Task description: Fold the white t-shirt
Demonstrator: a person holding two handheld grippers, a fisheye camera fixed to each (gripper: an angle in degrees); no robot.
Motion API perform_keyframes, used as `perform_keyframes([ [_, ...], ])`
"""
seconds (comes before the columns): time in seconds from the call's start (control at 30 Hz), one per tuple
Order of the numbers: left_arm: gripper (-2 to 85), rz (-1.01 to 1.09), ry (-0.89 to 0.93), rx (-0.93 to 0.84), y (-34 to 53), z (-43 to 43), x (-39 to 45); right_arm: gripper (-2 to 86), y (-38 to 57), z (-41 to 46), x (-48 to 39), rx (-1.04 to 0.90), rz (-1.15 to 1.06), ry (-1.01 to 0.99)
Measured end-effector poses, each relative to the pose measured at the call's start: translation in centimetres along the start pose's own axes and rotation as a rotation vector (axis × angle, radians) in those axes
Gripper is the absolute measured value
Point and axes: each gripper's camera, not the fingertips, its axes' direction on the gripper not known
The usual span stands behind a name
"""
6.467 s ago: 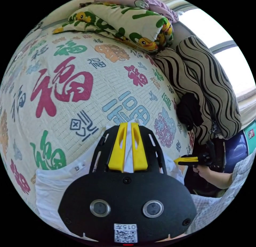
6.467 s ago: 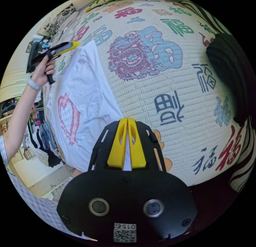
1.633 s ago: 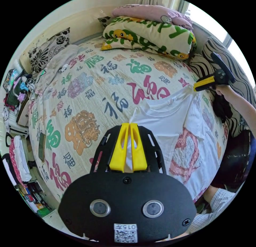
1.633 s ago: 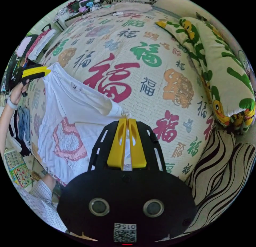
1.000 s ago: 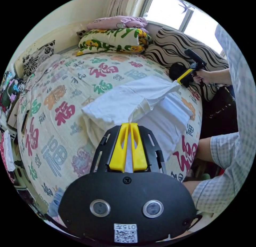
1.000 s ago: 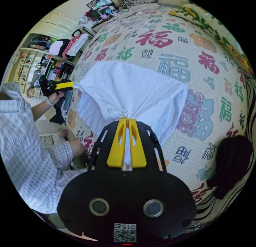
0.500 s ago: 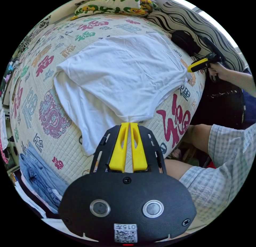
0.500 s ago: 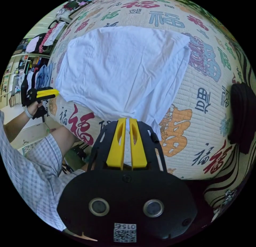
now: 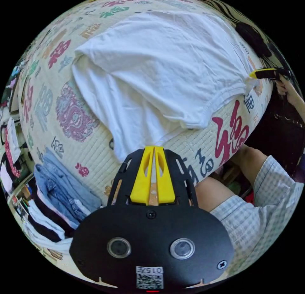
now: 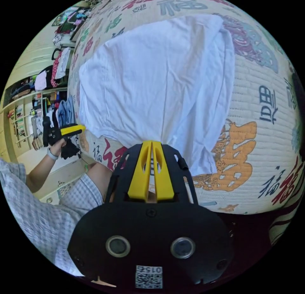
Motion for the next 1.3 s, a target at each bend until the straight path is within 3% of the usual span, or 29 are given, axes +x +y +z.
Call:
perform_keyframes([
  [0.17, 4.1, -0.305, 0.231, 0.402, 0.1, -5.4, -8.9, 6.5, -2.7, -10.1, 6.1, 0.268, 0.166, -0.074],
  [0.33, 7.7, -0.582, 0.535, 0.551, -4.2, -3.4, -17.4, 9.6, -8.1, -13.2, 9.7, 0.364, 0.271, -0.231],
  [0.43, 4.6, -0.59, 0.593, 0.484, -6.5, -1.8, -19.4, 6.7, -11.0, -12.4, 11.0, 0.258, 0.341, -0.276],
  [0.57, 1.0, -0.594, 0.59, 0.561, -5.6, -2.1, -20.8, 1.5, -11.5, -13.5, 11.4, 0.223, 0.347, -0.216],
  [0.8, 3.0, -0.581, 0.529, 0.537, -5.0, -1.1, -21.5, 4.3, -10.8, -13.4, 11.6, 0.235, 0.324, -0.192],
  [1.0, 5.7, -0.534, 0.427, 0.574, 0.3, -3.0, -18.2, 5.6, -4.1, -13.9, 8.6, 0.315, 0.236, -0.117],
  [1.17, 5.3, -0.282, 0.496, 0.456, 2.7, -1.3, -9.5, 0.6, 0.9, -5.8, 2.0, 0.064, -0.001, -0.048],
  [1.3, 5.8, -0.199, 0.492, 0.352, 2.6, 1.8, -5.4, -0.6, 1.9, 0.4, 0.8, -0.093, -0.004, 0.119],
])
